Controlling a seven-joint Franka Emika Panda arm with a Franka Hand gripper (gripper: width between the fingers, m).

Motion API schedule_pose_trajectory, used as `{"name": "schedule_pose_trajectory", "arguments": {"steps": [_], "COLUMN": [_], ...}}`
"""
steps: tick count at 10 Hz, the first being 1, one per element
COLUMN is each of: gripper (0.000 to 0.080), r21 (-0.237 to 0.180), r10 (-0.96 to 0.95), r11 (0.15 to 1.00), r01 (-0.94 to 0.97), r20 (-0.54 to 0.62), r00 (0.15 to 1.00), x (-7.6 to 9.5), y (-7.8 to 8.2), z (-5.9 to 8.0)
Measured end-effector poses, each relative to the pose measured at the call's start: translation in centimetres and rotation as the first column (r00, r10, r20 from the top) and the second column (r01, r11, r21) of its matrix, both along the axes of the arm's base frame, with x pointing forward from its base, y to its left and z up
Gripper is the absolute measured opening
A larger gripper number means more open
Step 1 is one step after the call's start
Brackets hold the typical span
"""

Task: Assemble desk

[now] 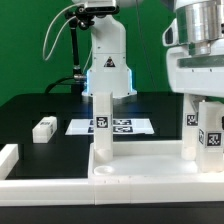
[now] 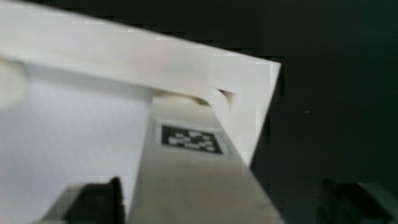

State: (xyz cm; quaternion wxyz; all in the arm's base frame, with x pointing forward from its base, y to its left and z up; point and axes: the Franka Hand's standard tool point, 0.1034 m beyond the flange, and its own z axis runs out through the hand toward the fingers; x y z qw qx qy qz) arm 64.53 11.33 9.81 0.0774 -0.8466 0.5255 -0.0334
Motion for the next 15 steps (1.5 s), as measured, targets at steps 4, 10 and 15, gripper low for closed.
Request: {"name": "schedule_pose_trajectory", "arguments": {"steps": [4, 10, 15], "gripper": [0.0648, 0.0527, 0.0294], "r21": [-0.054, -0.126, -0.121], "r10": [0.237, 0.767, 0.608], "r11": [0.971, 0.633, 0.783], "r01": [-0.234, -0.764, -0.610], "r20": [0.051, -0.032, -0.055], "r00": [0.970, 0.641, 0.792], "x": [-0.8, -0.1, -0.1], "y": [0.7, 0.3, -1.3], "z": [-0.3, 0.6, 0.5]}}
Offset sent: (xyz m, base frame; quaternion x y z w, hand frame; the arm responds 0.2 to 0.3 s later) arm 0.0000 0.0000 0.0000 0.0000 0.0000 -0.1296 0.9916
